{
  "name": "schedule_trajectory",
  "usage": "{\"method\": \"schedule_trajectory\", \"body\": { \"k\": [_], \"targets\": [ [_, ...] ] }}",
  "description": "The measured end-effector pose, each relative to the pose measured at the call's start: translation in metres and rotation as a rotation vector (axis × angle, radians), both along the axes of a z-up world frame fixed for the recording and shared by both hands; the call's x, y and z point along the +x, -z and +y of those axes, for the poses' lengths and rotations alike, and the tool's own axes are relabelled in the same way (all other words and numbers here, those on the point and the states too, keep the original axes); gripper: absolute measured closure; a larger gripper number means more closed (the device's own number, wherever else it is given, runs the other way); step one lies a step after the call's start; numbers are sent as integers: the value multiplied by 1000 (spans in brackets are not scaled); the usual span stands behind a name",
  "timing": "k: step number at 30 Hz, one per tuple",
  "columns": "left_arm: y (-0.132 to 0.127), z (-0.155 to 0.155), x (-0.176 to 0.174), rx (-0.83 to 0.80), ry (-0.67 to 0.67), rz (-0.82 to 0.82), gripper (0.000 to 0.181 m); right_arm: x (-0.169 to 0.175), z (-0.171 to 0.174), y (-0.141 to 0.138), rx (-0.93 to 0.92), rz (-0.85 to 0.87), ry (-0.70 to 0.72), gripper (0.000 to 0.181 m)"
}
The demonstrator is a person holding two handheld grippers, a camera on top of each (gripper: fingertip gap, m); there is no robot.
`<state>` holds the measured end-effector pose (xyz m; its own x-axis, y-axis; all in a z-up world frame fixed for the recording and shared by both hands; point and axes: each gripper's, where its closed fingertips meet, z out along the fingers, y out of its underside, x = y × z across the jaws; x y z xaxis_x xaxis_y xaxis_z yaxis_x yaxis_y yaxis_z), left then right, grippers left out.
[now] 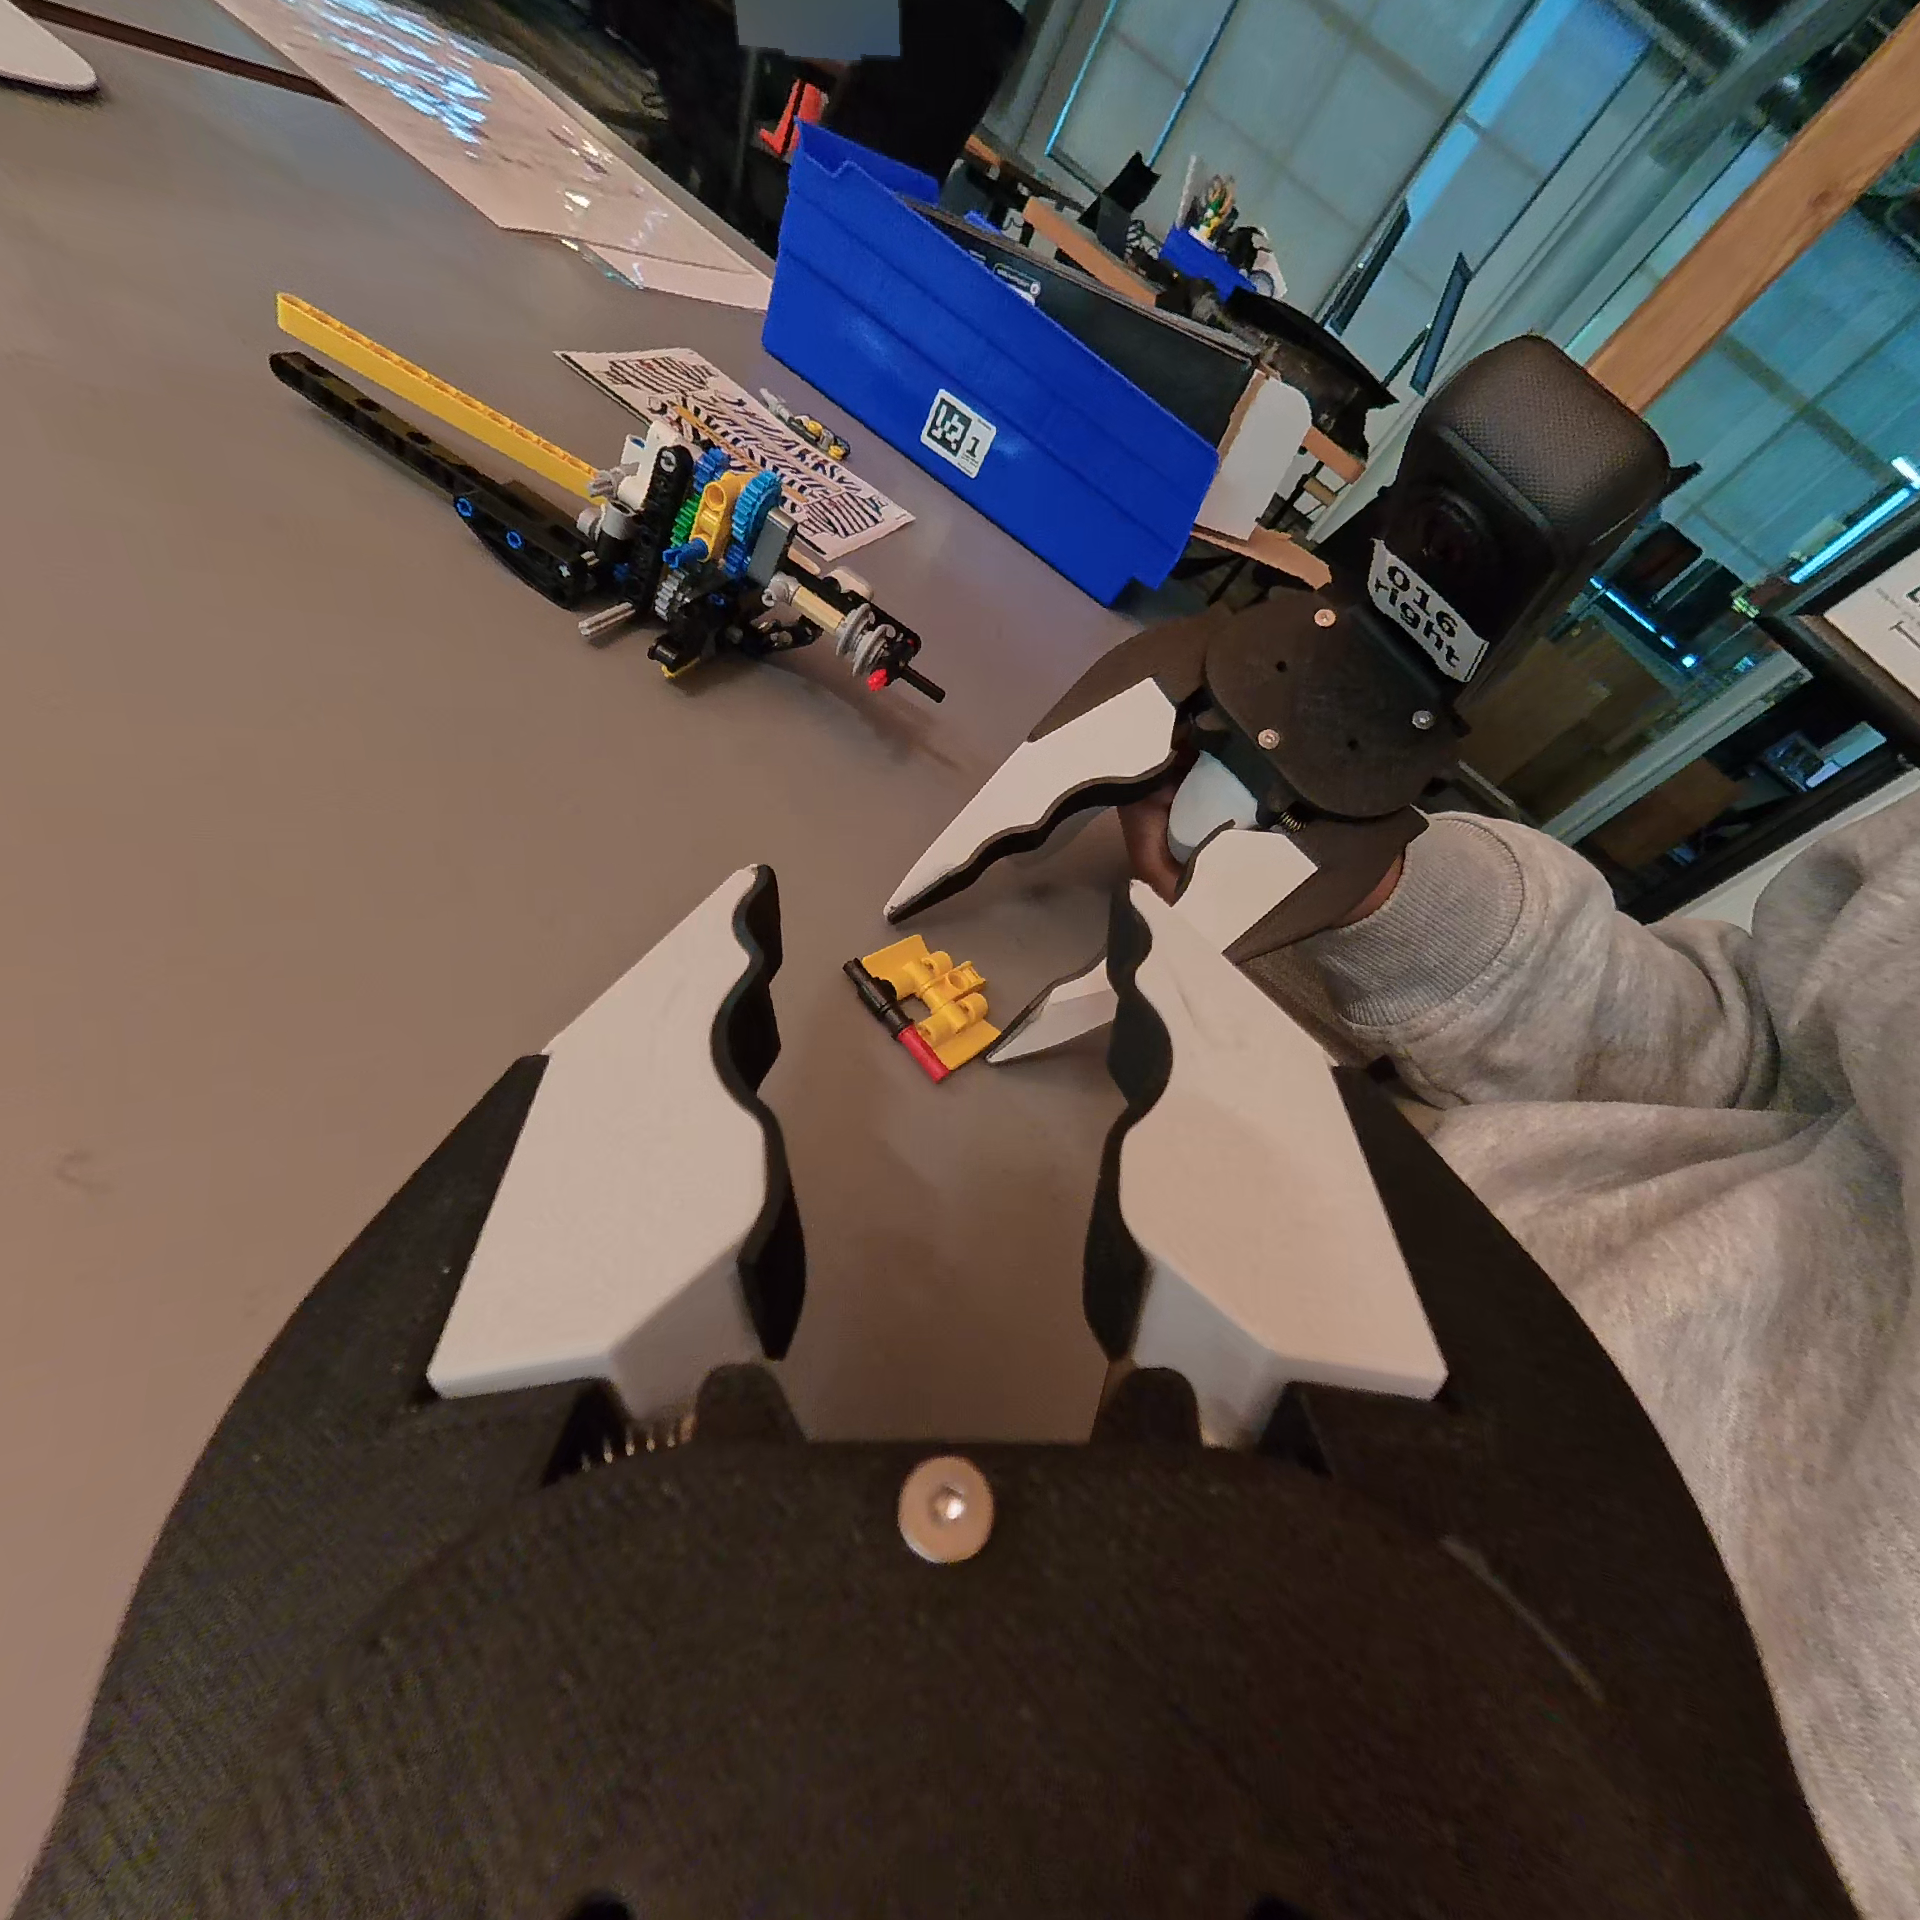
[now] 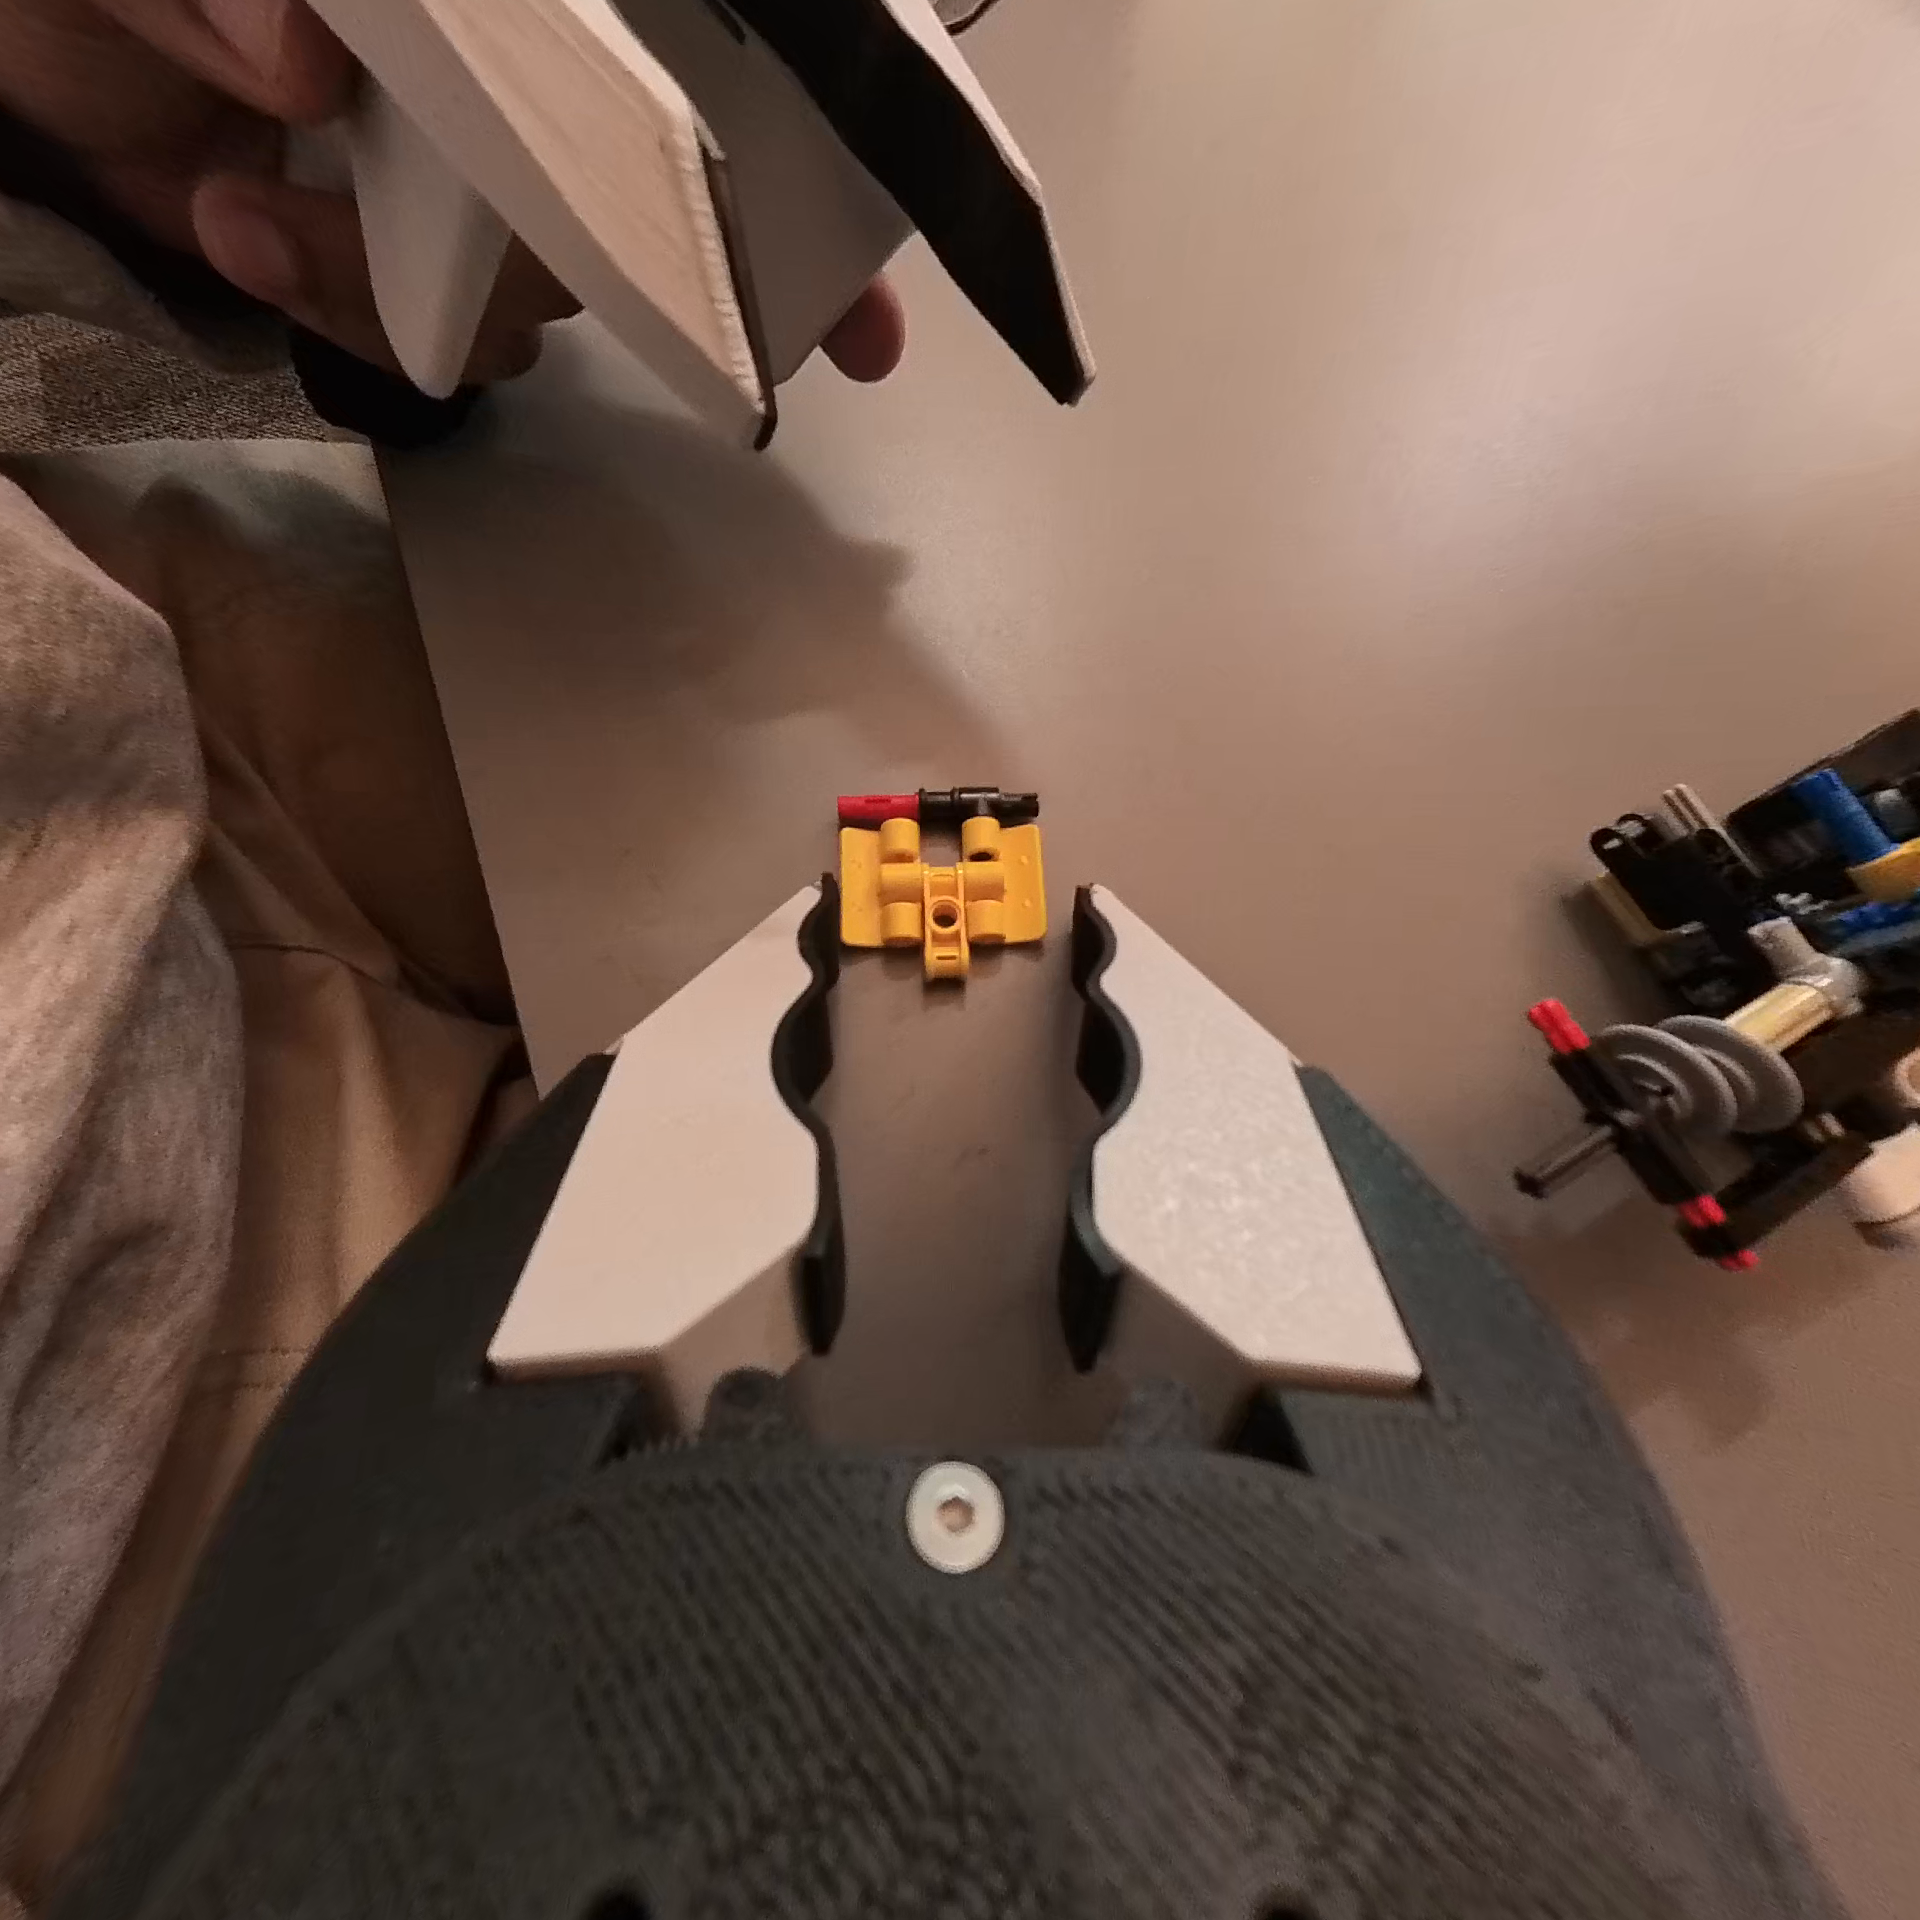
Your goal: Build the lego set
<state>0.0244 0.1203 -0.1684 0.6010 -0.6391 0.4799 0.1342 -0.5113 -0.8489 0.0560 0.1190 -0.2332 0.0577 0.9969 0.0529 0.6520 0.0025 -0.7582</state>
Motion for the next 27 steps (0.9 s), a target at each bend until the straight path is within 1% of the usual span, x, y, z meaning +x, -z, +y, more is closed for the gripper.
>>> {"method": "schedule_trajectory", "body": {
  "k": [1, 27],
  "targets": [
    [0, 0, 0, 0, 0, 0, 119, 0, 0, 0, 1, 0, 0, 137],
    [1, 0, 0, -10, 4, -4, 120, 1, 3, 0, 2, -2, 18, 140]
  ]
}}
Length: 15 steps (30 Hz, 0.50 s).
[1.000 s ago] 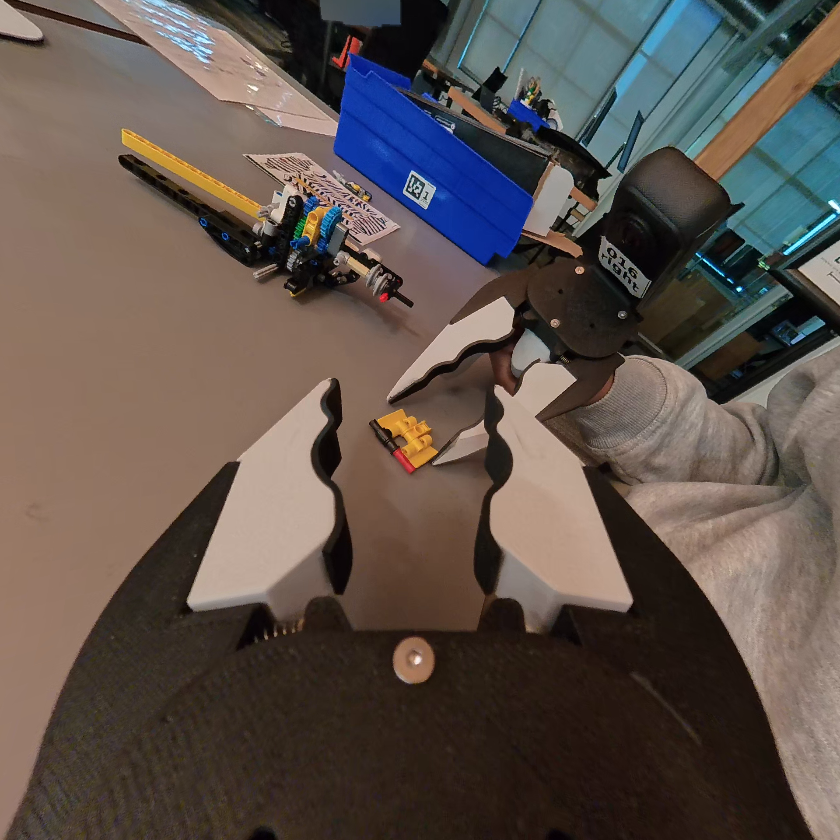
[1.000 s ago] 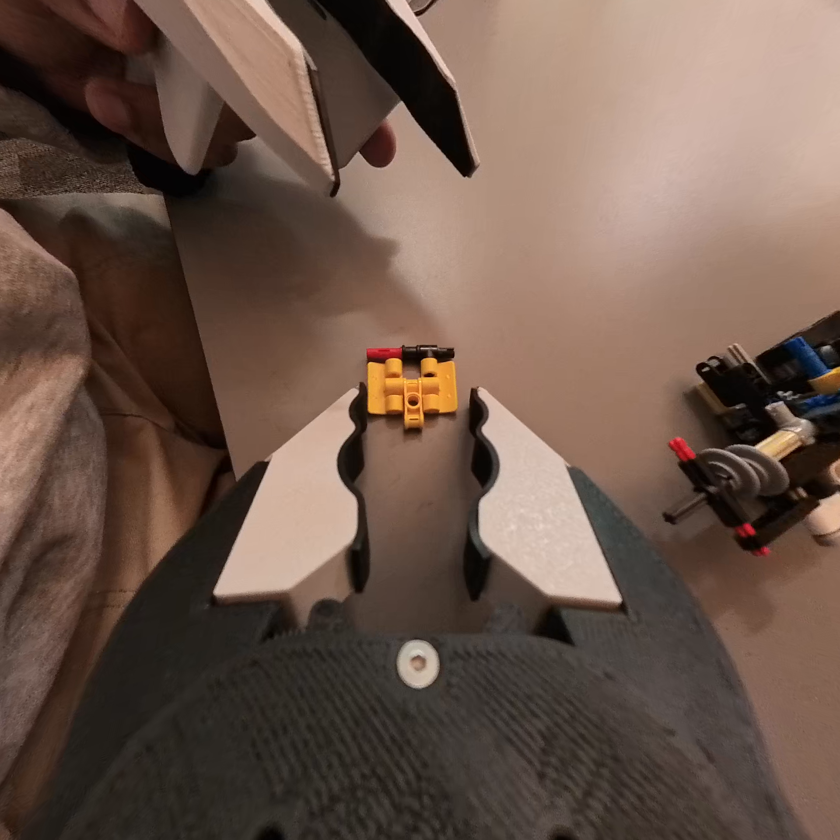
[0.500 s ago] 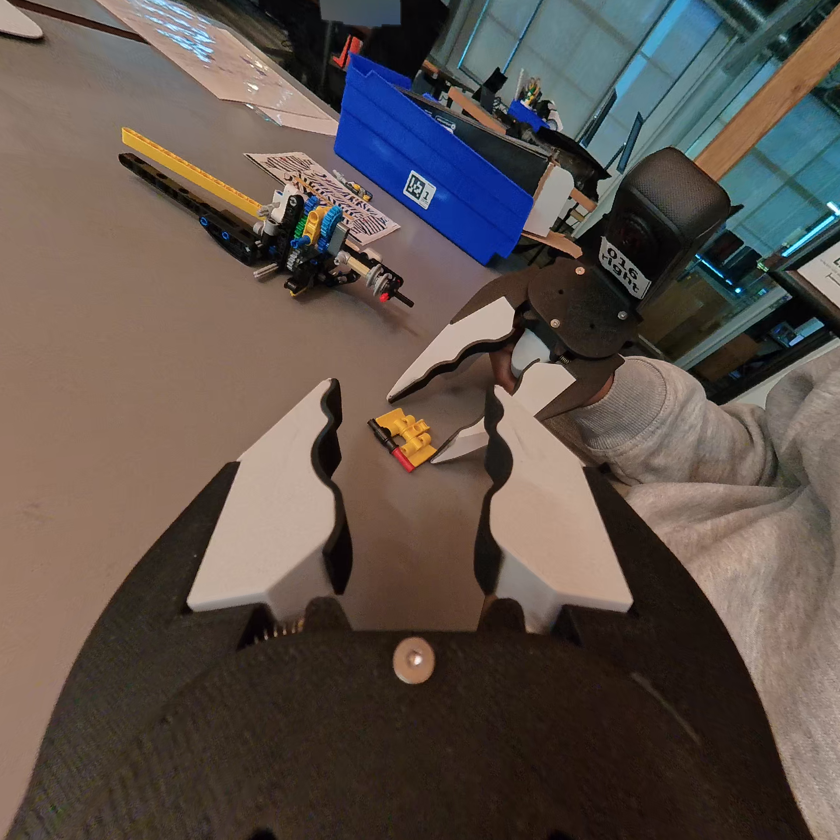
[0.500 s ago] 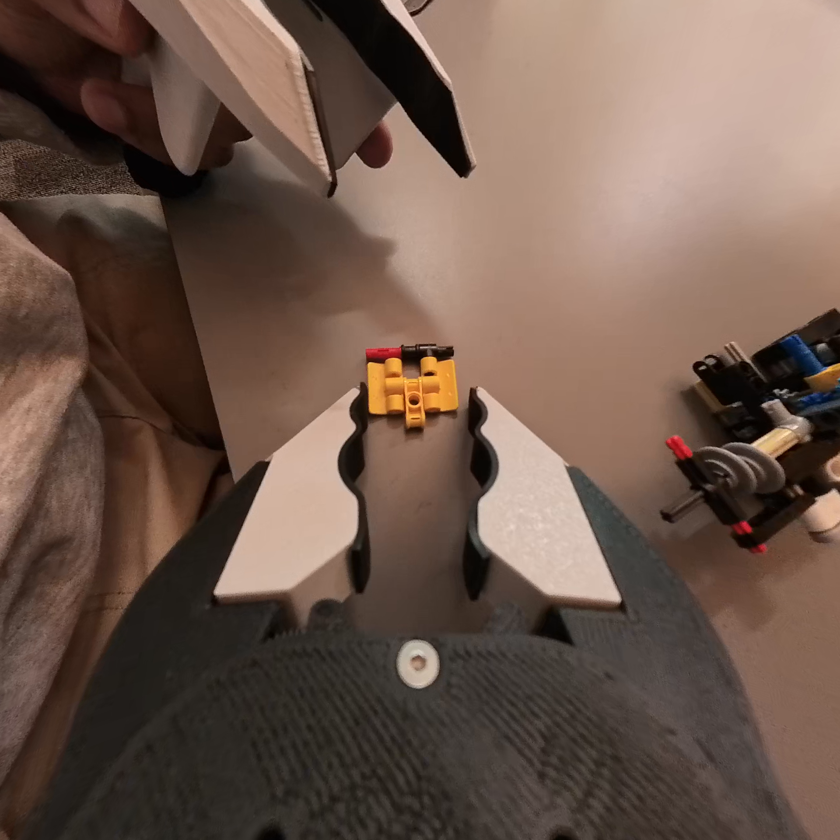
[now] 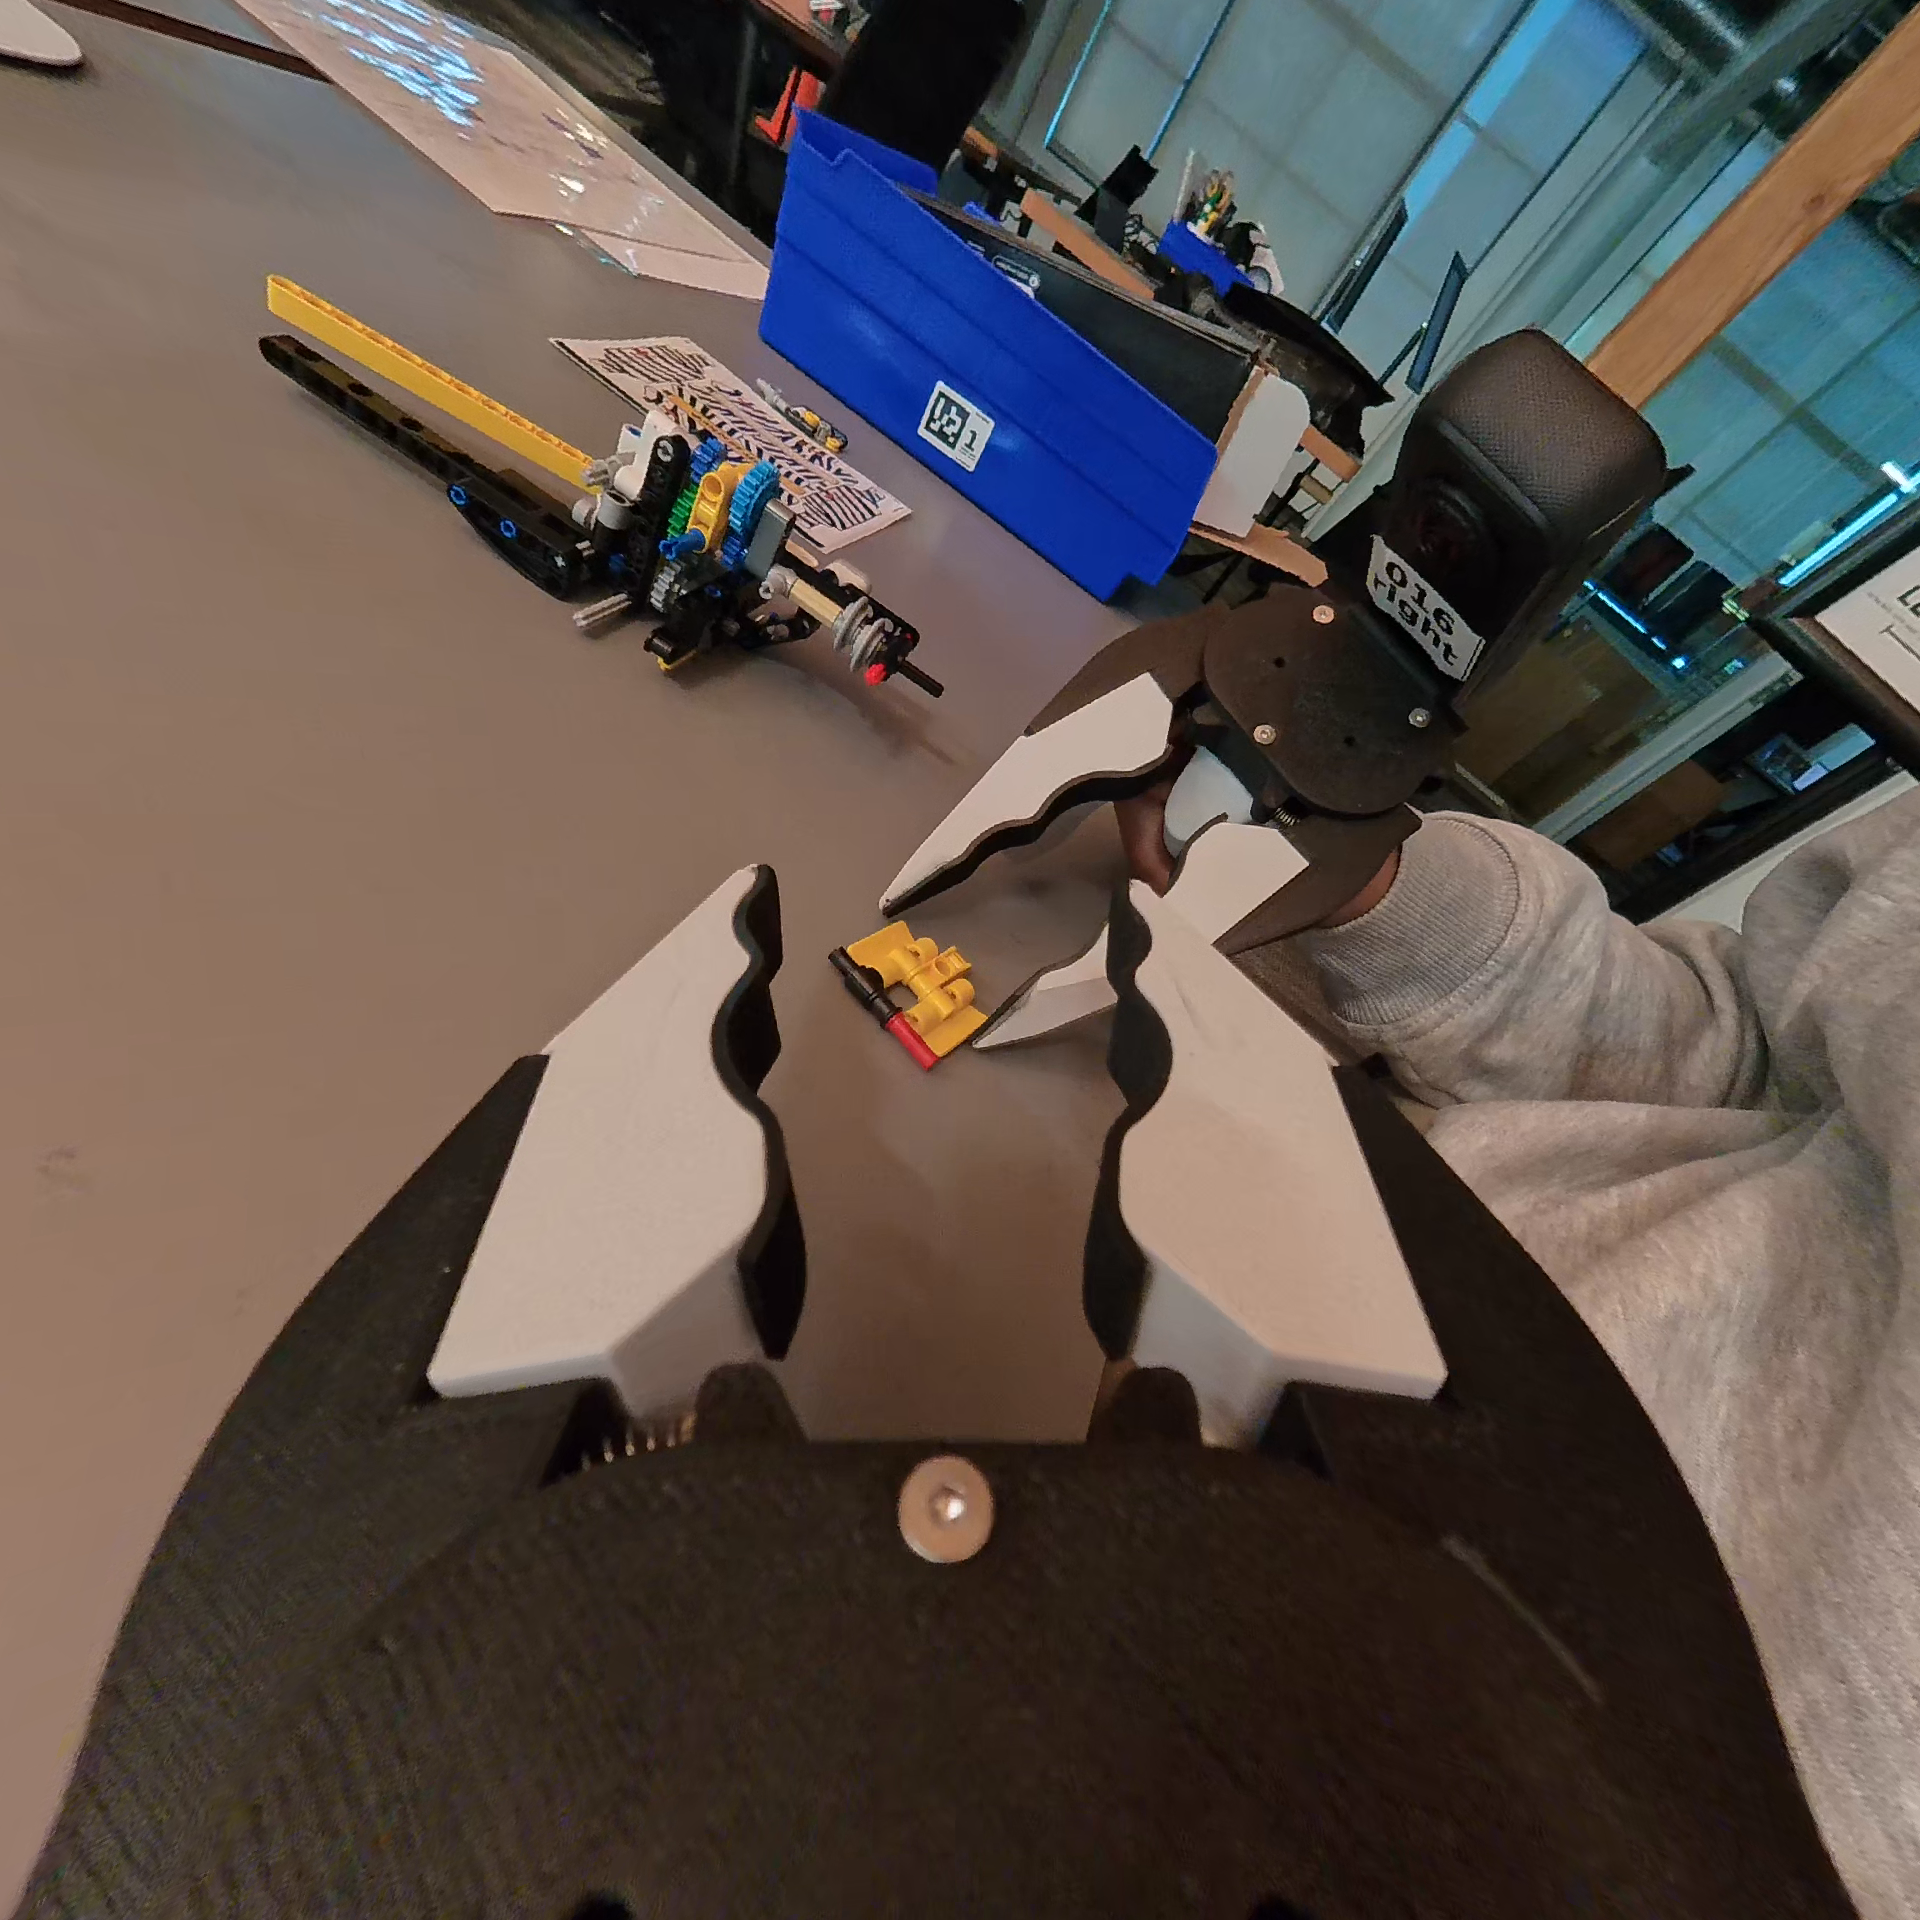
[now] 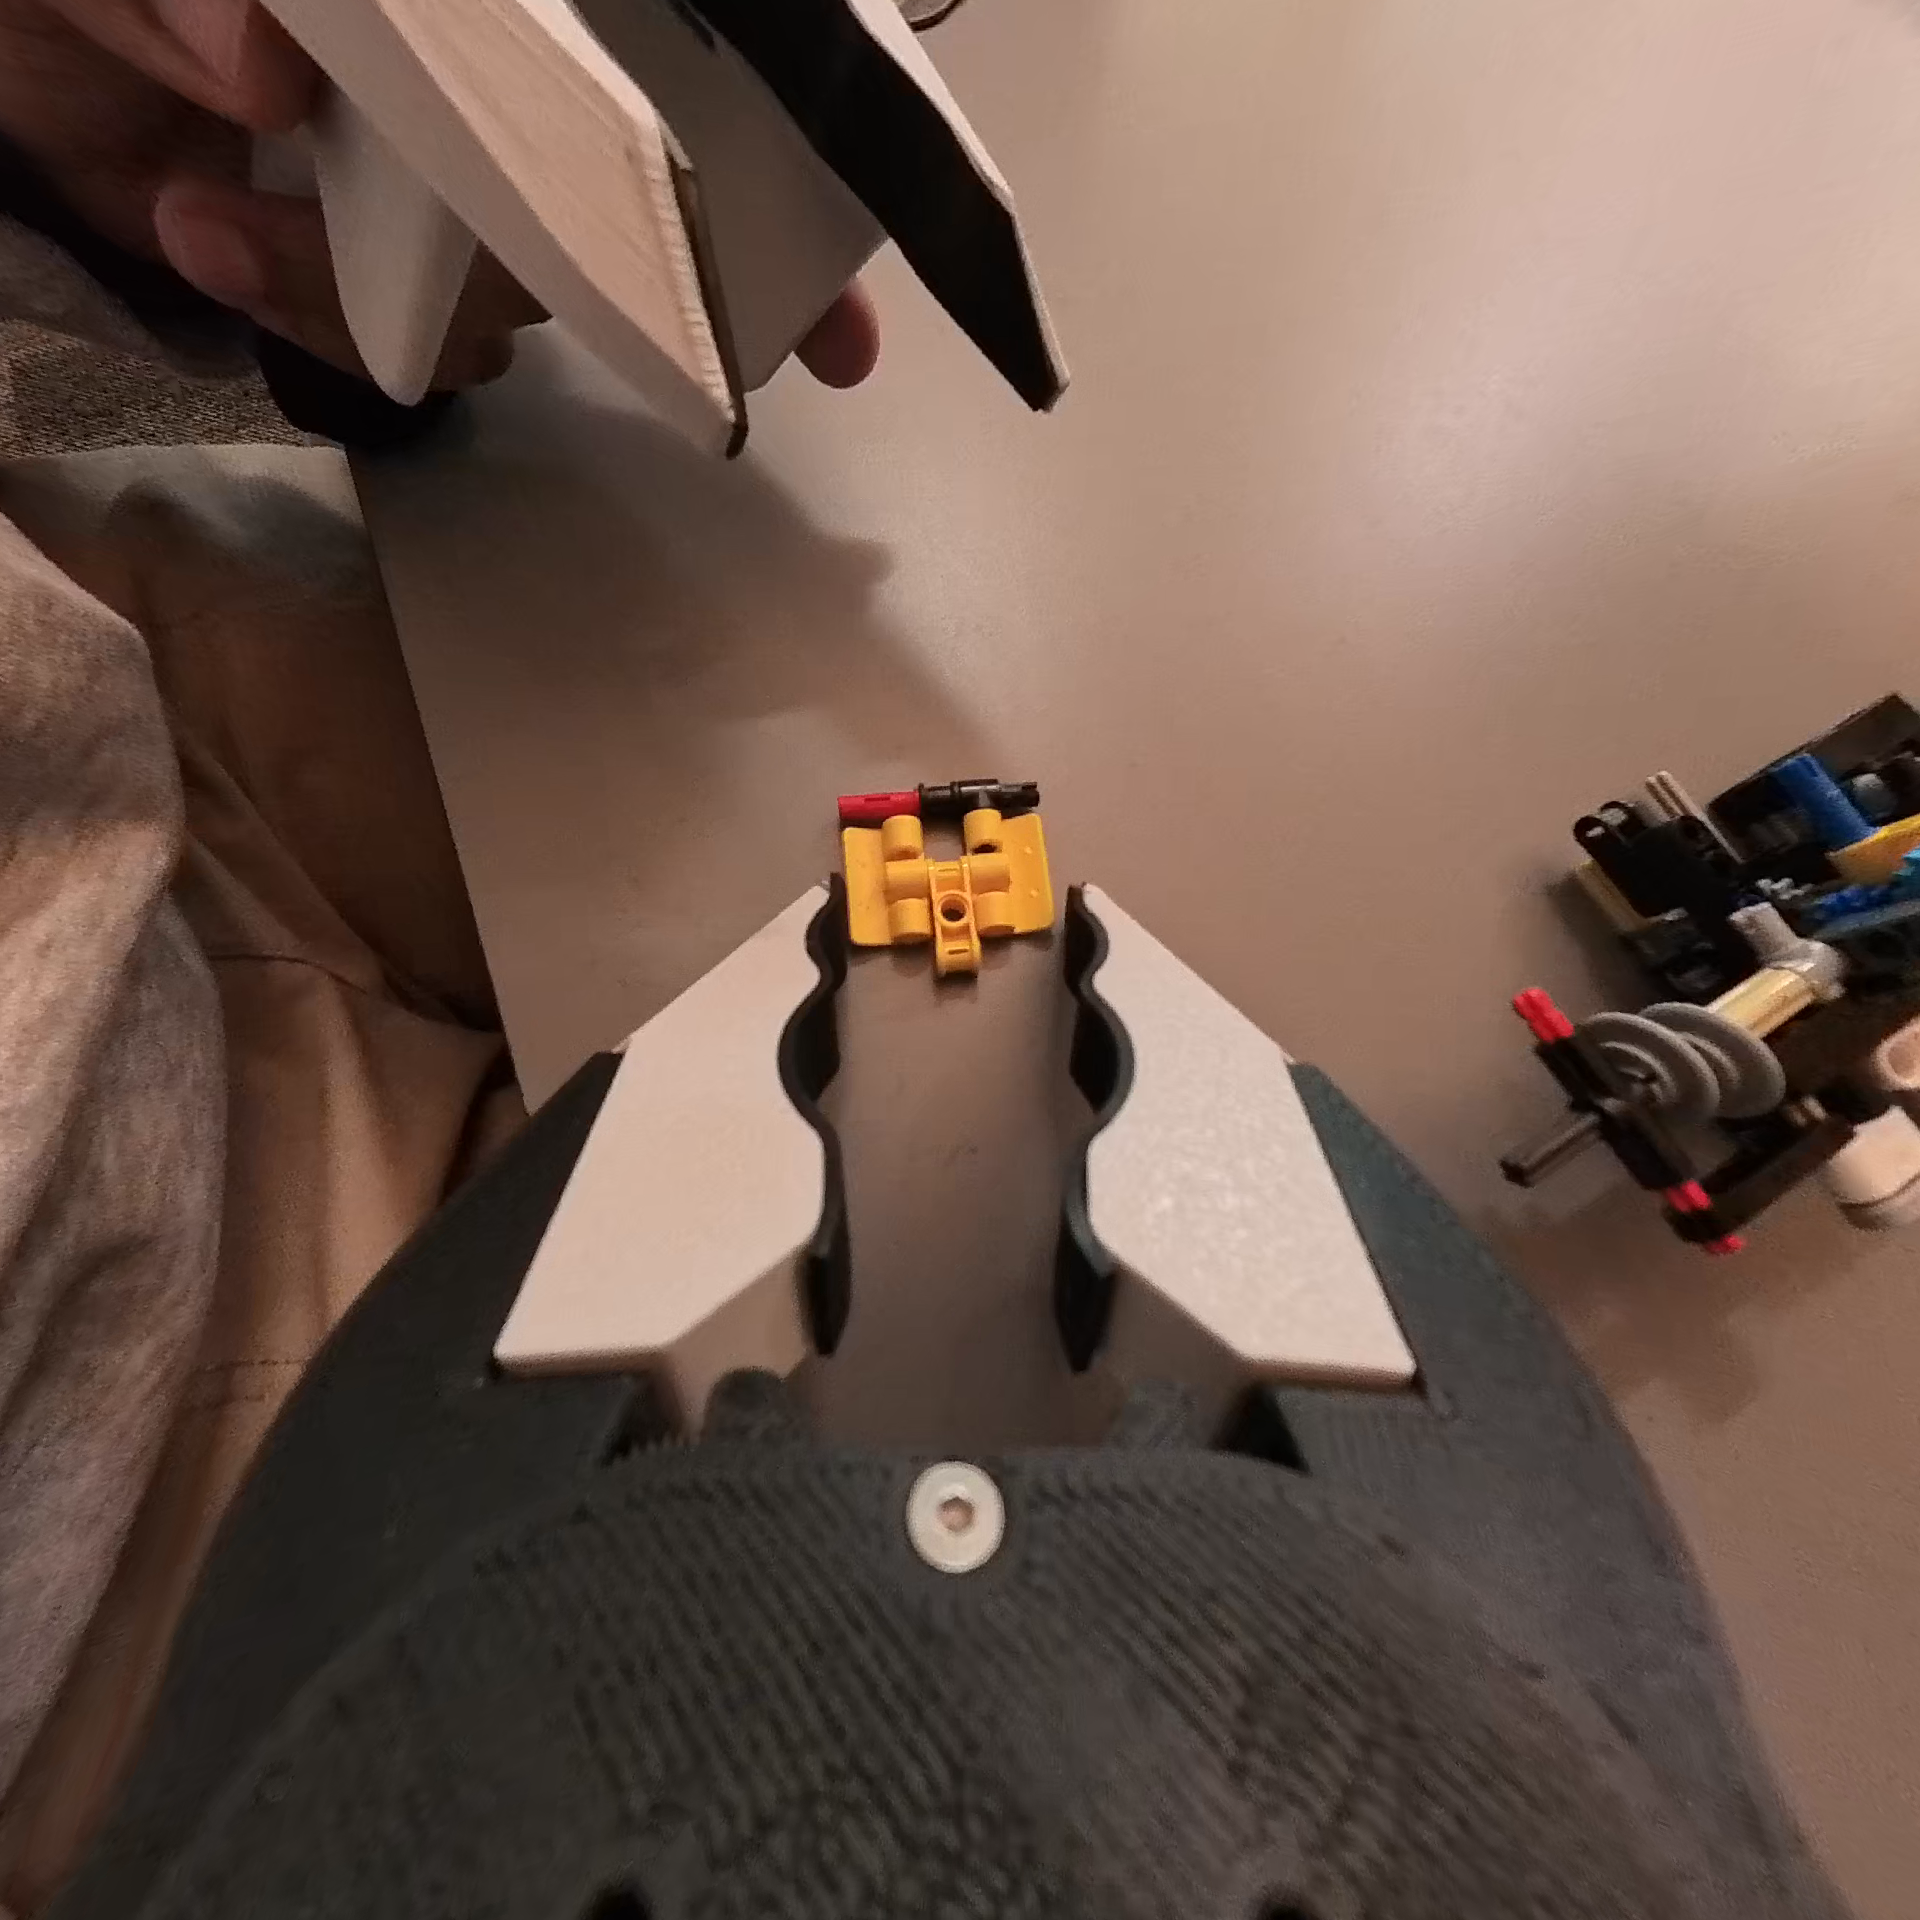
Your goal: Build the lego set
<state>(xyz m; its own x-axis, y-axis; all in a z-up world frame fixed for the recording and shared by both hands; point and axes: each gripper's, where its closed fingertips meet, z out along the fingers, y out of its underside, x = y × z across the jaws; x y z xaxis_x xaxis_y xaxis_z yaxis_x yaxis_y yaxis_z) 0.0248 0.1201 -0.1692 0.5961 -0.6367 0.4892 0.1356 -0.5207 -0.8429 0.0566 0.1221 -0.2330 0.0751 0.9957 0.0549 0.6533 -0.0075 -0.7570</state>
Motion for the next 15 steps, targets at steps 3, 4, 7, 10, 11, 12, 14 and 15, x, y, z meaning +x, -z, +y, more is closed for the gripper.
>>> {"method": "schedule_trajectory", "body": {
  "k": [3, 4, 7, 10, 11, 12, 14, 15],
  "targets": [
    [0, 0, 0, -1, 0, 0, 120, 0, 0, 0, 1, -2, 2, 140],
    [0, 0, 0, -1, 0, -1, 120, 0, 0, 0, 1, -2, 2, 140],
    [0, 0, 0, -1, 0, -1, 120, 0, 0, 0, 1, -2, 3, 140],
    [0, 0, 0, -1, 1, 0, 120, 0, 0, 0, 1, -2, 3, 140],
    [0, 0, 0, -2, 1, 0, 120, 0, 1, 0, 1, -2, 4, 140],
    [0, 0, 0, -2, 1, -1, 120, 0, 1, 0, 0, -2, 4, 140],
    [0, 0, 0, -3, 1, -1, 120, 0, 1, 0, -1, -3, 4, 140],
    [0, 0, 0, -4, 1, -1, 120, 0, 1, 0, -1, -3, 5, 140]
  ]
}}
